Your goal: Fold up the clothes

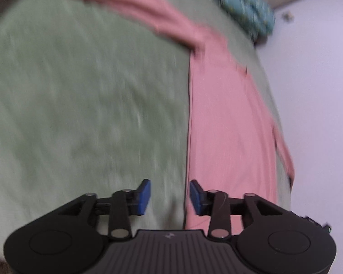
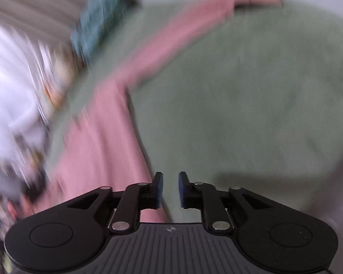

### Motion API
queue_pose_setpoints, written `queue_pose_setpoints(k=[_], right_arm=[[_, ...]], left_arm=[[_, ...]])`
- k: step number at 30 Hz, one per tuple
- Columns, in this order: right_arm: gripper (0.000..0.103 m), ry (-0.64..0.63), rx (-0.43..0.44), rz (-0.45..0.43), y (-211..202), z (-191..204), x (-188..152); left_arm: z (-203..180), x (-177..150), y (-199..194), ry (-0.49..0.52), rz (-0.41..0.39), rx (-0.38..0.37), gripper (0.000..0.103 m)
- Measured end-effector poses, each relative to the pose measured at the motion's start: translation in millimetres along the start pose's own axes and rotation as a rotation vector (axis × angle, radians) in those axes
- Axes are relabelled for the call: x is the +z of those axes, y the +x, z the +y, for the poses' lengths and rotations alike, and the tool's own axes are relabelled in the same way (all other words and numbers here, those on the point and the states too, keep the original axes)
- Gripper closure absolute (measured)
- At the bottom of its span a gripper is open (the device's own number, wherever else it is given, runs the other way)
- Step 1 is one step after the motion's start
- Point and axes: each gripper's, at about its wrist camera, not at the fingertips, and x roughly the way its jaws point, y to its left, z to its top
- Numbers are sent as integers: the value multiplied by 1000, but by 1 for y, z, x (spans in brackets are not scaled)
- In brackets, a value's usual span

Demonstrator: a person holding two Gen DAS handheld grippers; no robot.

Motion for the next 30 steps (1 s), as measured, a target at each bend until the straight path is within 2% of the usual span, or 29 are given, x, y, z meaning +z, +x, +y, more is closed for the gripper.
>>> queue_pose_setpoints(k=[2, 5, 9, 12, 13, 16, 19, 20, 21, 25, 28, 30], right_arm=[[78, 78, 83, -35, 25, 2, 9], [78, 149, 138, -48, 72, 10, 21], [77, 294, 181, -55, 158, 15, 41], [76, 330, 139, -64, 220, 23, 55], [76, 323, 127, -66, 226, 25, 58], [77, 195, 66, -88, 252, 40, 73], [77, 154, 69, -95, 262, 43, 79], [92, 142, 62, -91, 262, 44, 80], [95, 136, 56, -87, 261, 43, 82], [98, 115, 59, -66, 238, 45, 96], [100, 62, 8, -66, 215, 56, 110], [100, 27, -87, -31, 214, 58, 109]], left_arm=[[4, 15, 19, -5, -20, 57, 53], [12, 24, 34, -10, 9, 110, 54], [23, 25, 38, -18, 1, 76, 54], [31, 28, 40, -82, 0, 39, 55], [33, 30, 45, -101, 2, 28, 55], [36, 34, 49, -108, 14, 17, 55], [37, 34, 49, -110, 19, 16, 55], [37, 34, 48, -111, 20, 15, 55], [38, 34, 47, -111, 22, 15, 55], [39, 35, 47, -105, 35, 9, 55], [40, 35, 46, -108, 36, 6, 55], [39, 34, 46, -97, 35, 8, 55]])
